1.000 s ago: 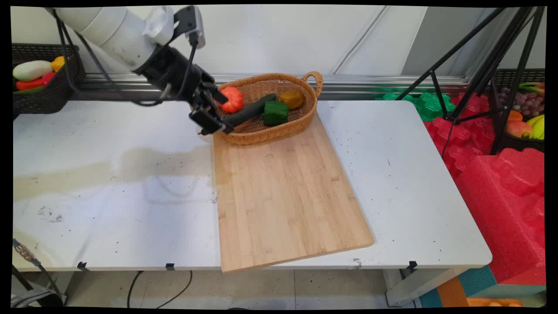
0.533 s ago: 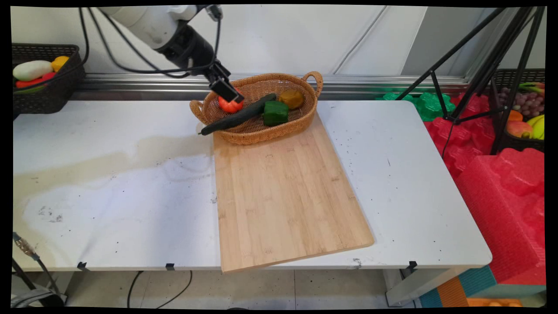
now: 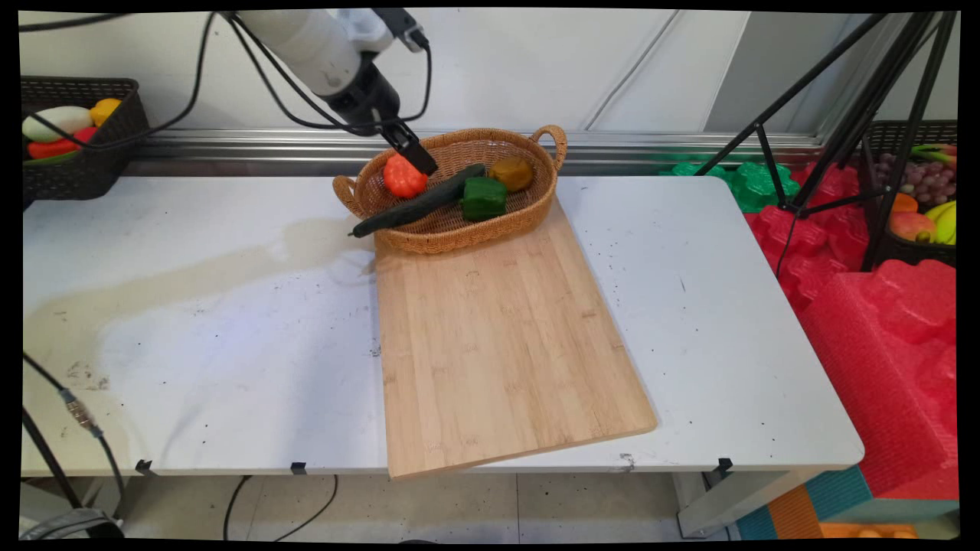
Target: Pick up the cucumber from the vegetable basket
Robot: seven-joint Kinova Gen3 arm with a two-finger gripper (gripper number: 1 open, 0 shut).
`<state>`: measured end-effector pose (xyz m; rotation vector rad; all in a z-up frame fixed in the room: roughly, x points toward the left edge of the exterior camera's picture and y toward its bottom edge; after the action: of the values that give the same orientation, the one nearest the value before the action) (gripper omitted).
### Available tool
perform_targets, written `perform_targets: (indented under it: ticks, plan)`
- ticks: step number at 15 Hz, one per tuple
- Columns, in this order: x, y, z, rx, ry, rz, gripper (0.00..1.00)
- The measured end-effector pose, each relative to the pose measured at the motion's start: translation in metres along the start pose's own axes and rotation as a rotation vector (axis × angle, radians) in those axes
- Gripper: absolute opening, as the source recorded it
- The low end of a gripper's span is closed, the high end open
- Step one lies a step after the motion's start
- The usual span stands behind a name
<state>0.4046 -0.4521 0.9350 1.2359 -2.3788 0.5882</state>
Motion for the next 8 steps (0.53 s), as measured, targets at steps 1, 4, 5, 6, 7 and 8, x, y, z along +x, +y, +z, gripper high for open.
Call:
perform_targets:
  ticks: [1, 4, 5, 6, 7, 8]
  plan:
    - [0.001, -0.001, 0.009, 0.007, -0.014, -0.012, 1.0]
    - [0.001, -0.004, 0.04, 0.022, -0.068, -0.052, 1.0]
    - [0.001, -0.004, 0.049, 0.023, -0.081, -0.061, 1.0]
    - [0.0, -0.004, 0.058, 0.021, -0.095, -0.071, 1.0]
    - [0.0, -0.003, 0.066, 0.019, -0.107, -0.08, 1.0]
    - [-0.001, -0.003, 0.072, 0.016, -0.117, -0.088, 1.0]
